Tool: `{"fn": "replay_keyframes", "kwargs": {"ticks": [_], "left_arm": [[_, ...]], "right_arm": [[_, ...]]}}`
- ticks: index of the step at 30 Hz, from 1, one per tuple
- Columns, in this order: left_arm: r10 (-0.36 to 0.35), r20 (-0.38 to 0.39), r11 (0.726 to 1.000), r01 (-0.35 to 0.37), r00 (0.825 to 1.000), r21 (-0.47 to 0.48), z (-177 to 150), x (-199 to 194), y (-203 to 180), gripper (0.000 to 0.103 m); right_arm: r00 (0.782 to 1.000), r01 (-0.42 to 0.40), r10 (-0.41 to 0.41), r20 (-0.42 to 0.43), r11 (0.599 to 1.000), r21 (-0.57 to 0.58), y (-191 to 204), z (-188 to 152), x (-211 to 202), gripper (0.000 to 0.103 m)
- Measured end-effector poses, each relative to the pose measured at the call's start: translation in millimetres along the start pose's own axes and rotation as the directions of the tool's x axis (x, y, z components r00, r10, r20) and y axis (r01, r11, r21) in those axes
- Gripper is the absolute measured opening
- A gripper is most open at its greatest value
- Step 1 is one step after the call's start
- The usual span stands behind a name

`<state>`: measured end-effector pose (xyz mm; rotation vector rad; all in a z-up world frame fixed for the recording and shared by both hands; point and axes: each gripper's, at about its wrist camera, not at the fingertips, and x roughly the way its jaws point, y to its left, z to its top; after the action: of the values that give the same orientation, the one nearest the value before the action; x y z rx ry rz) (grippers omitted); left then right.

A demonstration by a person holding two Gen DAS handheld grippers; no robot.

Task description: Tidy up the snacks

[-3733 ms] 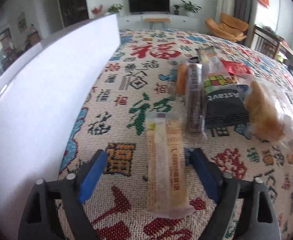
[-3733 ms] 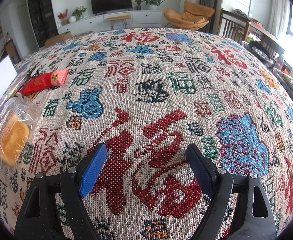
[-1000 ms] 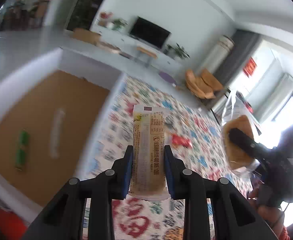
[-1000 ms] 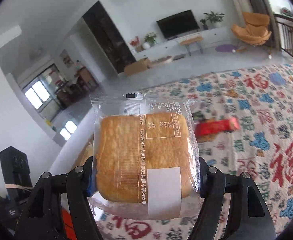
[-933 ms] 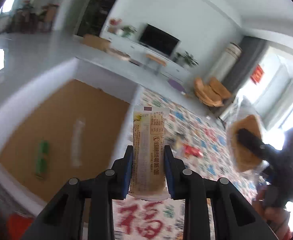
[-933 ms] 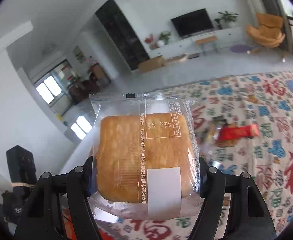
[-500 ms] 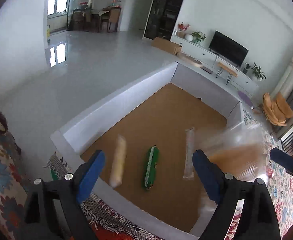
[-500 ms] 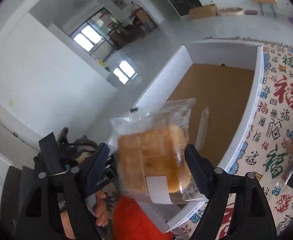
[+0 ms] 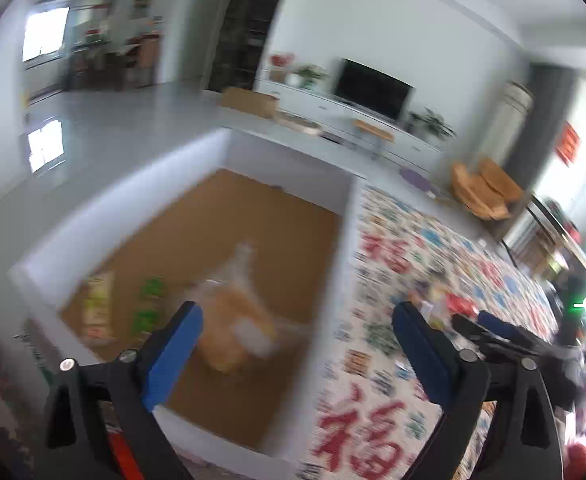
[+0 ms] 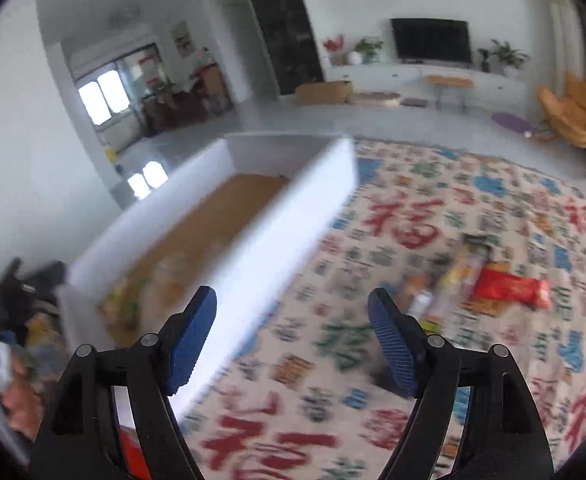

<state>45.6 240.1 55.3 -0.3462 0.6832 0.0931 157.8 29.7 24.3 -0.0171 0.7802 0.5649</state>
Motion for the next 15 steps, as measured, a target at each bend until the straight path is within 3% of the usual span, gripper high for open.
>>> {"fn": "replay_keyframes", "kwargs": {"ticks": [2, 4, 7, 9, 11, 15], "left_arm": [[-0.089, -0.051, 0.994, 0.093, 0.995, 0.062, -15, 10, -38, 0.102], [-0.156, -0.127, 0.980, 0.169, 0.980, 0.105, -33, 26, -70, 0.102], [-0.175, -0.259, 0.961, 0.222, 0.950, 0.165, -68, 69, -113, 0.102], [-0.139, -0.306, 0.956, 0.208, 0.942, 0.208, -89, 94, -129, 0.102], [-0.090, -0.314, 0.953, 0.173, 0.945, 0.248, -104, 117, -137, 0.102], [-0.033, -0.263, 0.960, 0.104, 0.964, 0.261, -105, 155, -130, 0.101]], "right_arm": [[0.989, 0.141, -0.141, -0.038, 0.990, 0.006, -46, -29, 2, 0.081], [0.960, 0.275, -0.274, -0.059, 0.961, 0.016, -93, -57, -5, 0.081], [0.906, 0.419, -0.412, -0.098, 0.906, 0.068, -157, -86, -21, 0.081], [0.881, 0.468, -0.451, -0.139, 0.875, 0.123, -189, -98, -32, 0.081], [0.865, 0.496, -0.466, -0.184, 0.850, 0.177, -217, -109, -36, 0.081], [0.873, 0.487, -0.457, -0.173, 0.843, 0.227, -236, -117, -38, 0.087]]}}
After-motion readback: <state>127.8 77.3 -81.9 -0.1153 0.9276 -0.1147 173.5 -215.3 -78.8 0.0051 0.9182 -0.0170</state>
